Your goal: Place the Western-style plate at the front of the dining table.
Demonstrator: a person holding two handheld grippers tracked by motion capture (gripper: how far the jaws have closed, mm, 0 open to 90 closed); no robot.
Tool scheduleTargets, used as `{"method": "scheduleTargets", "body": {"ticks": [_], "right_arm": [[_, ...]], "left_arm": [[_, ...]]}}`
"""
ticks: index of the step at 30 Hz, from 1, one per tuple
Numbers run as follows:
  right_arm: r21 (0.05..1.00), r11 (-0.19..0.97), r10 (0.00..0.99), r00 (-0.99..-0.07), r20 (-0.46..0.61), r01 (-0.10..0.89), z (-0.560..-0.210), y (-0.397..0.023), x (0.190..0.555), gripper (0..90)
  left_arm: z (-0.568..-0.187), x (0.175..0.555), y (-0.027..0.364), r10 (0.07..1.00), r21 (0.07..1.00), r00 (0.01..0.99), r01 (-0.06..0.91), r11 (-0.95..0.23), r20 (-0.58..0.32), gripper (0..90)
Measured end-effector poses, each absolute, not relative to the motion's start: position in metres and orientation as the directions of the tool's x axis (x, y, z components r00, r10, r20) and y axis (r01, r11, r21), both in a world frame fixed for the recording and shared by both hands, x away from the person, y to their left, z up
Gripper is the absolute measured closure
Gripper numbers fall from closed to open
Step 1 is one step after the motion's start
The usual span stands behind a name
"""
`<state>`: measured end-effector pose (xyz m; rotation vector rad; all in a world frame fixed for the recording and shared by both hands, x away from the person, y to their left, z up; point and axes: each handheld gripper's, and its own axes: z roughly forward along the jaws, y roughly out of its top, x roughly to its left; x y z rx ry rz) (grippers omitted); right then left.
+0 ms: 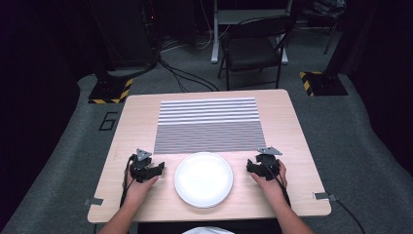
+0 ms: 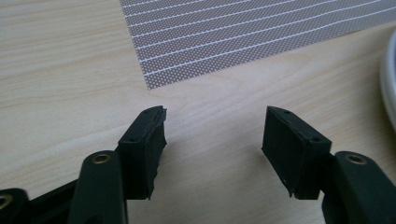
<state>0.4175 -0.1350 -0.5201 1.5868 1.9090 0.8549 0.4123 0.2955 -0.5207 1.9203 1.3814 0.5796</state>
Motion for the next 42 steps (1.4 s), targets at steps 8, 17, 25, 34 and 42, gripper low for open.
{"method": "scheduleTargets", "body": {"ticks": [8,17,25,34,42], "right_arm": [[0.735,0.082,0.979,-0.191,0.066,0.673,-0.510,-0.127,0.408,37.7],[0.744,0.074,0.968,-0.227,0.107,0.664,-0.500,-0.119,0.397,44.4],[0.750,0.094,0.957,-0.267,0.113,0.654,-0.492,-0.109,0.387,45.1],[0.760,0.151,0.938,-0.334,0.092,0.632,-0.478,-0.099,0.379,45.9],[0.772,0.114,0.943,-0.312,0.113,0.625,-0.473,-0.097,0.374,43.4]], "left_arm": [[-0.511,0.406,0.296,0.937,0.750,0.337,0.642,-0.159,-0.089,43.8],[-0.501,0.400,0.297,0.933,0.757,0.331,0.644,-0.111,-0.145,47.1],[-0.492,0.394,0.292,0.924,0.764,0.339,0.640,-0.087,-0.178,47.1],[-0.480,0.391,0.278,0.918,0.754,0.372,0.640,-0.145,-0.139,43.2],[-0.466,0.385,0.270,0.916,0.771,0.370,0.625,-0.125,-0.152,42.8]]}}
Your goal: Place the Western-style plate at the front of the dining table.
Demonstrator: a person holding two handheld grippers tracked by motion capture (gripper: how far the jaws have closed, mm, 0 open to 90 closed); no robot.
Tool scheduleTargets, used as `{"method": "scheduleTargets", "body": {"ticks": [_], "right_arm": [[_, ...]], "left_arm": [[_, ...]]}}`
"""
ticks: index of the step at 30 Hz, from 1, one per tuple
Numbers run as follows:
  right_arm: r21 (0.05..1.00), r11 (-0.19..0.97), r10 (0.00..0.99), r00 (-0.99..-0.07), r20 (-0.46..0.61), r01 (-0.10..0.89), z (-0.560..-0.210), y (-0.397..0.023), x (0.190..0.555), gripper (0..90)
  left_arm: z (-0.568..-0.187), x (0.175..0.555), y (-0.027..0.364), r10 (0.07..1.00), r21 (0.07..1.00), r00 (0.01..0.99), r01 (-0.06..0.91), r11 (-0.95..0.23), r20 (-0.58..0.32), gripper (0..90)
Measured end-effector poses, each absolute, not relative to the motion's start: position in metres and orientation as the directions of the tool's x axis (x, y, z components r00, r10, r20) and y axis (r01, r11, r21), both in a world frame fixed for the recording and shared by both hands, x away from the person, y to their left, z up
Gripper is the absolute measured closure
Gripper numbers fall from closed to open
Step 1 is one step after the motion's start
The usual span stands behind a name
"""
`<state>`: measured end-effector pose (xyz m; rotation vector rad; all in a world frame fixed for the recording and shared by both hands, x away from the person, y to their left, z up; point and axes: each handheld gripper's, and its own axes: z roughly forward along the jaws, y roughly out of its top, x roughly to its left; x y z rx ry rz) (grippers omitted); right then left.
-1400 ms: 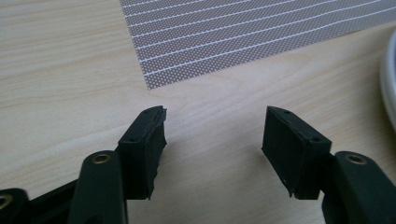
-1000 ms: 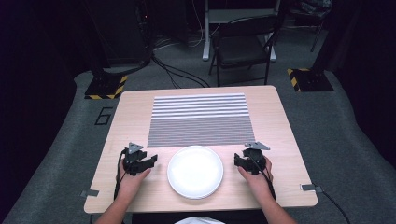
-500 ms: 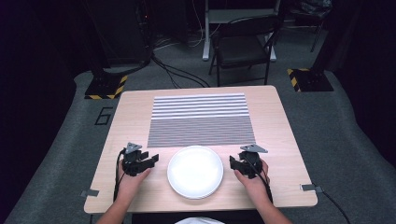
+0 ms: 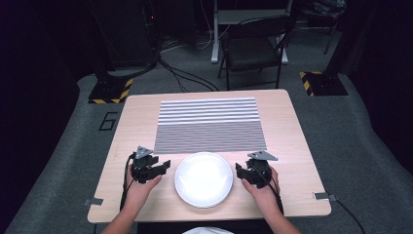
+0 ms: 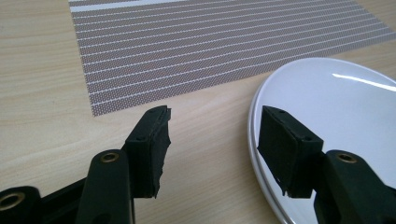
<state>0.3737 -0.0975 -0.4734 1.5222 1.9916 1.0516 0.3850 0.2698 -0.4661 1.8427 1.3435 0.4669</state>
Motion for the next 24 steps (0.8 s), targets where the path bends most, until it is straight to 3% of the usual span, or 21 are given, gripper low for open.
{"method": "scheduleTargets", "body": {"ticks": [15,24], "right_arm": [[0.781,0.121,0.934,-0.336,0.118,0.613,-0.477,-0.087,0.367,49.2],[0.776,0.132,0.926,-0.357,0.126,0.617,-0.486,-0.082,0.368,50.6]], "left_arm": [[-0.479,0.382,0.264,0.899,0.764,0.393,0.635,-0.113,-0.192,45.1],[-0.485,0.381,0.263,0.877,0.745,0.417,0.658,-0.110,-0.239,51.8]]}}
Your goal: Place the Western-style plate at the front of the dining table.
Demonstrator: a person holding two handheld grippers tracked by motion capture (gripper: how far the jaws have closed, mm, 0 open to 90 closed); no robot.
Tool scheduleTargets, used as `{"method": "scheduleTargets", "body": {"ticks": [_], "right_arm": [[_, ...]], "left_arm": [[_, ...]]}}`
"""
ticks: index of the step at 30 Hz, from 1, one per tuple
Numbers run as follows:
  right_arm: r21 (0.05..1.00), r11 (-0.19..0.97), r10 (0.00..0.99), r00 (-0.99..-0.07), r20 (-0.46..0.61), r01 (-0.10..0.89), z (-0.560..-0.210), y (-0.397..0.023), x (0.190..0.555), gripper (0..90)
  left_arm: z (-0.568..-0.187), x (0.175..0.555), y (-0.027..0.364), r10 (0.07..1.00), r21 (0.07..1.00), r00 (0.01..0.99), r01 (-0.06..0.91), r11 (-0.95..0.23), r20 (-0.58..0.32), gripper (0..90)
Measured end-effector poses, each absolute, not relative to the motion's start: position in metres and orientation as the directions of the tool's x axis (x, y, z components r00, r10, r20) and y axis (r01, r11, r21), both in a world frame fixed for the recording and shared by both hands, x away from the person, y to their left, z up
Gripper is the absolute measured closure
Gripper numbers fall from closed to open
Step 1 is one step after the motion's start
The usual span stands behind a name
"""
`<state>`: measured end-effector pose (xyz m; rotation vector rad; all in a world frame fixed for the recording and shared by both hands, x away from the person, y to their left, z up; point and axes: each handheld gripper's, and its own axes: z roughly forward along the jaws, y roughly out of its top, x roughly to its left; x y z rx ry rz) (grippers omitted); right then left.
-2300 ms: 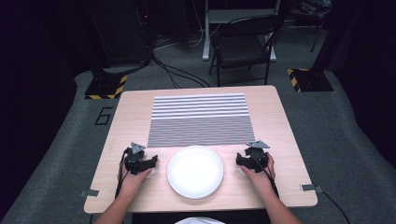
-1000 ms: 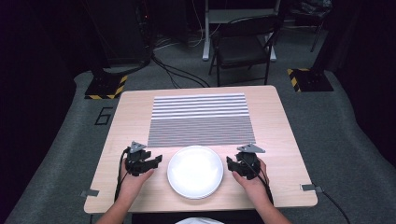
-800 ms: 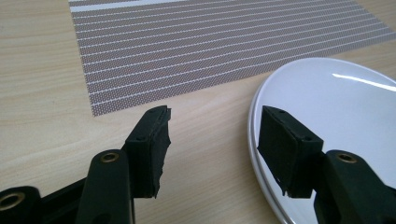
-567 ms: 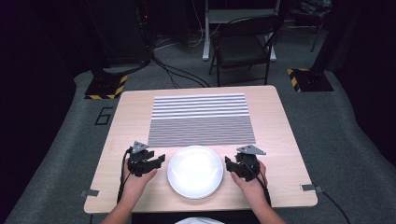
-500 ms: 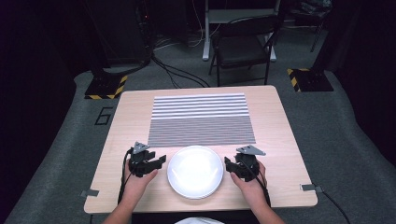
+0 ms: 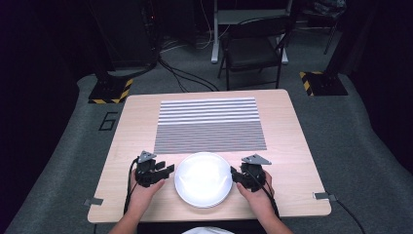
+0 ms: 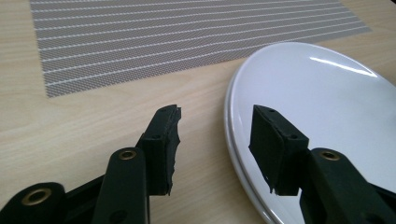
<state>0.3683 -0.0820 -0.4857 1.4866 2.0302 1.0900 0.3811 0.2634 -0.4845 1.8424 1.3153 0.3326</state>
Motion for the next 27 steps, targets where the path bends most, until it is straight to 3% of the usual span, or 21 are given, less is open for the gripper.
{"method": "scheduleTargets", "body": {"ticks": [7,12,27], "right_arm": [[0.769,0.127,0.927,-0.350,0.132,0.627,-0.489,-0.083,0.367,52.1],[0.756,0.125,0.925,-0.352,0.146,0.642,-0.491,-0.083,0.367,53.1],[0.738,0.119,0.921,-0.351,0.168,0.664,-0.495,-0.083,0.368,52.0]], "left_arm": [[-0.485,0.378,0.257,0.868,0.743,0.439,0.656,-0.133,-0.232,56.1],[-0.486,0.376,0.252,0.852,0.729,0.445,0.674,-0.117,-0.275,57.7],[-0.493,0.373,0.241,0.835,0.706,0.466,0.694,-0.140,-0.293,57.0]]}}
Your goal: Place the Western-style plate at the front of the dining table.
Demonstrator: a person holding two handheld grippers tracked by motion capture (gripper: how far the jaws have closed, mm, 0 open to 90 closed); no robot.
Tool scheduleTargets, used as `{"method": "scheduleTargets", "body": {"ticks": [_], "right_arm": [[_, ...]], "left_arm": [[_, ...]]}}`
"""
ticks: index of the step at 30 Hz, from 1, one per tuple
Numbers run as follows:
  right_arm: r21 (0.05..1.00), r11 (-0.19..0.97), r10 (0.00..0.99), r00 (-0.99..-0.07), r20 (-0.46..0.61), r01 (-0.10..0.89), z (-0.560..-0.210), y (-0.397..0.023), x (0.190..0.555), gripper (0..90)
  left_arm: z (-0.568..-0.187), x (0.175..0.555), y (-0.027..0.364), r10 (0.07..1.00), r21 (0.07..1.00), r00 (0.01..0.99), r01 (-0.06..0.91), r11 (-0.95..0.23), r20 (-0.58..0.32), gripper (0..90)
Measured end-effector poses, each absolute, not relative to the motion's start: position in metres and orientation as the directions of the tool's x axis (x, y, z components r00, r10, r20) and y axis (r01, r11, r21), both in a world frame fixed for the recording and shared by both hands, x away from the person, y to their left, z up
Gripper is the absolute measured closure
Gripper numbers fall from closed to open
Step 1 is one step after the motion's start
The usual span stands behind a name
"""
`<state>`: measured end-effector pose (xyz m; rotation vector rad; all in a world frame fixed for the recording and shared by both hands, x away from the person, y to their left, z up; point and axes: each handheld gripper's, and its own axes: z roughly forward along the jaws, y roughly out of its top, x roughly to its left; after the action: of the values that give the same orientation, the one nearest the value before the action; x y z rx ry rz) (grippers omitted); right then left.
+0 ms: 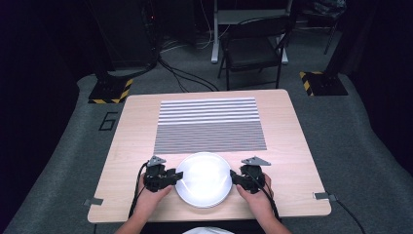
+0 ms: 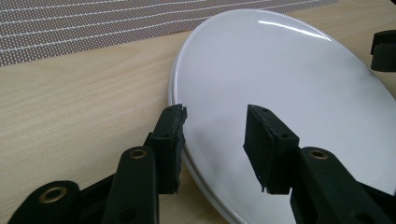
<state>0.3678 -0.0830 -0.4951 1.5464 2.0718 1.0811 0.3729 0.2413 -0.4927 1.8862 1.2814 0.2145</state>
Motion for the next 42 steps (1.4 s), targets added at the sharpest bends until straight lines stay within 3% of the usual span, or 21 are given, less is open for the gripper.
{"method": "scheduleTargets", "body": {"ticks": [24,33,42], "right_arm": [[0.712,0.135,0.909,-0.373,0.188,0.689,-0.502,-0.076,0.367,48.4],[0.676,0.100,0.893,-0.366,0.263,0.730,-0.506,-0.073,0.367,51.2],[0.688,0.116,0.906,-0.359,0.222,0.717,-0.505,-0.068,0.365,51.2]], "left_arm": [[-0.497,0.372,0.236,0.818,0.704,0.489,0.693,-0.153,-0.303,55.7],[-0.498,0.372,0.234,0.807,0.705,0.501,0.691,-0.157,-0.312,55.6],[-0.498,0.371,0.231,0.812,0.706,0.499,0.690,-0.161,-0.303,55.0]]}}
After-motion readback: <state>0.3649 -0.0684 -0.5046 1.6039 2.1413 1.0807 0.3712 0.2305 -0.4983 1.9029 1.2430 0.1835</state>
